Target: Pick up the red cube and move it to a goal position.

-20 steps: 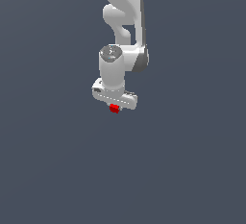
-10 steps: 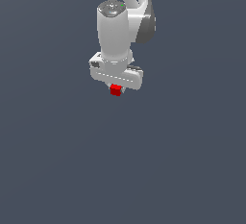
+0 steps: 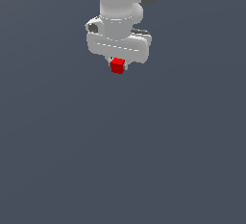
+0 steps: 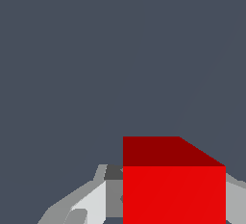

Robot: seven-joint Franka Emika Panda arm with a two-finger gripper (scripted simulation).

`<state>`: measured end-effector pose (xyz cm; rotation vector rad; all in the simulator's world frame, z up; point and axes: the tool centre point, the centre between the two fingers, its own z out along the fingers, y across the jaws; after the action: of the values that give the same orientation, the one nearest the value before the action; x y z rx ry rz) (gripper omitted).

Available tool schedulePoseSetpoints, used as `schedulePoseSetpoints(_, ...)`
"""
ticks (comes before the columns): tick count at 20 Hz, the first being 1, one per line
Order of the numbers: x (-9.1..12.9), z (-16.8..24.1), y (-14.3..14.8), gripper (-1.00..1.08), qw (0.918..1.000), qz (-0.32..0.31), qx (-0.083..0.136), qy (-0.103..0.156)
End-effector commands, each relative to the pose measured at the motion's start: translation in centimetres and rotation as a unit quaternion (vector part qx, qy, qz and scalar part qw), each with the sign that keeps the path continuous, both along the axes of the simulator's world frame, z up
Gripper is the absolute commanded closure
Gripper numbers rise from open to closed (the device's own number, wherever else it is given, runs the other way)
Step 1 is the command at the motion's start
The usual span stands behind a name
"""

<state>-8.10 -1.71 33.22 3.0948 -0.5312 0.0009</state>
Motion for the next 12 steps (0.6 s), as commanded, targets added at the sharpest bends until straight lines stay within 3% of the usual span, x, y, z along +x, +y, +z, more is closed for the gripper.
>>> schedulePoseSetpoints(1,-0.3,2.7,0.3,1.08,1.0,0.0,0.0,0.0)
schedulePoseSetpoints(12,-1.1,11.8,1.2,1.08,1.0,0.0,0.0,0.0)
